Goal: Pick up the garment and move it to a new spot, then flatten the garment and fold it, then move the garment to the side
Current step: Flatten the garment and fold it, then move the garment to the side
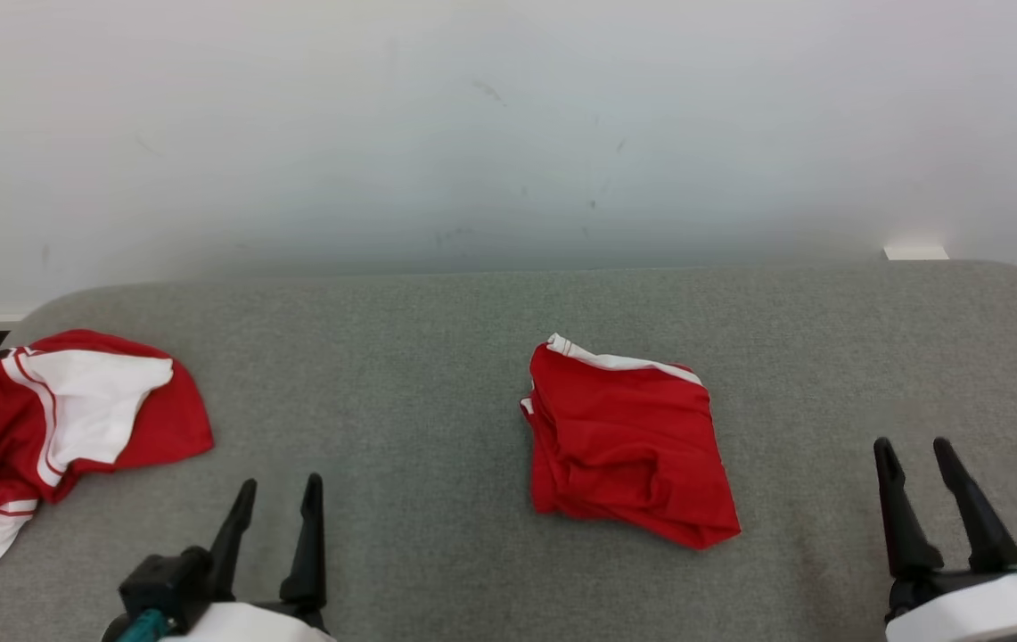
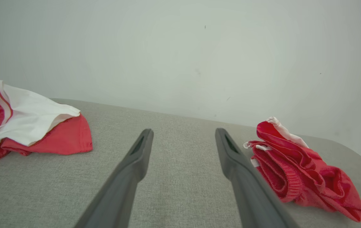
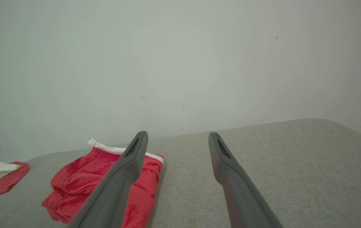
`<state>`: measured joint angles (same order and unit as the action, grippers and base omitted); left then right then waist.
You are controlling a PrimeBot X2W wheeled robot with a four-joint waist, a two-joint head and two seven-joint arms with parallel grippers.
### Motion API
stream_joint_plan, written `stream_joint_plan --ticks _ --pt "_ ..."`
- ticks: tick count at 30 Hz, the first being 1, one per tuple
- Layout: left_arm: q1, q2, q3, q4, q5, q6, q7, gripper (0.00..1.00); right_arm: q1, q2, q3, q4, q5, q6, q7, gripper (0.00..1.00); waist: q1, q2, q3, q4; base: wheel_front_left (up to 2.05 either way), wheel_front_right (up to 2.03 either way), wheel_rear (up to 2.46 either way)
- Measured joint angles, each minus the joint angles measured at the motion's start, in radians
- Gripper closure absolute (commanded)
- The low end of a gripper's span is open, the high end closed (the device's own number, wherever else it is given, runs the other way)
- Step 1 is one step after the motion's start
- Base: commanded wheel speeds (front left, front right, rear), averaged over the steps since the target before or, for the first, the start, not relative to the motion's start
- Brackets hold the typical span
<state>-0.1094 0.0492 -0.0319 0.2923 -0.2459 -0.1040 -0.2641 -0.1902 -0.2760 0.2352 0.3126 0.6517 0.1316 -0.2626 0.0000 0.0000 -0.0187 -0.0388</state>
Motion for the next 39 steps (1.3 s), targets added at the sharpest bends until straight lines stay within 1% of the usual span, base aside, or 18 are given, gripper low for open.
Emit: stream_joint_plan --ticks 3,6,13,18,21,26,30,36,39 --pt "0.014 -0.001 -0.005 -0.002 0.029 -0.003 0.0 0.0 0.052 0.052 -0.043 -0.015 -0.045 0.0 0.0 0.0 0.0 0.0 0.004 -0.001 0.0 0.0 0.0" --pt "0.017 0.0 -0.005 -0.011 0.042 -0.004 0.0 0.0 0.076 0.091 -0.049 -0.015 -0.06 0.0 0.0 0.0 0.0 0.0 0.012 -0.003 0.0 0.0 0.0" --pt "0.024 -0.001 -0.016 -0.03 0.023 -0.011 0.0 0.0 0.067 0.095 -0.04 0.018 -0.09 0.0 0.0 0.0 0.0 0.0 0.018 0.005 0.0 0.0 0.0" --pt "0.021 -0.001 -0.025 -0.025 0.01 -0.013 0.0 0.0 -0.002 0.087 -0.008 0.067 -0.085 0.0 0.005 0.0 0.0 0.0 0.021 0.016 0.0 0.0 0.0" --pt "0.013 -0.001 -0.036 -0.019 0.004 -0.014 0.0 0.0 -0.074 0.081 0.023 0.123 -0.067 0.0 0.046 0.0 0.0 0.0 0.026 0.031 0.0 0.0 0.0" --pt "0.004 -0.001 -0.056 -0.017 -0.004 -0.015 0.0 0.0 -0.232 0.076 0.057 0.269 -0.033 0.0 0.165 0.0 0.0 0.0 0.047 0.063 0.0 0.0 0.0" --pt "-0.013 -0.001 -0.069 -0.012 -0.007 -0.014 0.0 0.0 -0.346 0.081 0.105 0.383 0.012 0.0 0.258 0.0 0.0 0.0 0.068 0.099 0.0 0.0 0.0" --pt "-0.028 -0.001 -0.075 -0.007 -0.012 -0.013 0.0 0.0 -0.457 0.088 0.109 0.596 0.091 0.0 0.413 0.0 0.0001 0.0 0.095 0.155 0.0 0.0 0.0" --pt "-0.034 -0.001 -0.077 -0.006 -0.012 -0.013 0.0 0.0 -0.496 0.1 0.114 0.669 0.116 0.0 0.464 0.0 0.0 0.0 0.106 0.18 0.0 0.0 0.0"
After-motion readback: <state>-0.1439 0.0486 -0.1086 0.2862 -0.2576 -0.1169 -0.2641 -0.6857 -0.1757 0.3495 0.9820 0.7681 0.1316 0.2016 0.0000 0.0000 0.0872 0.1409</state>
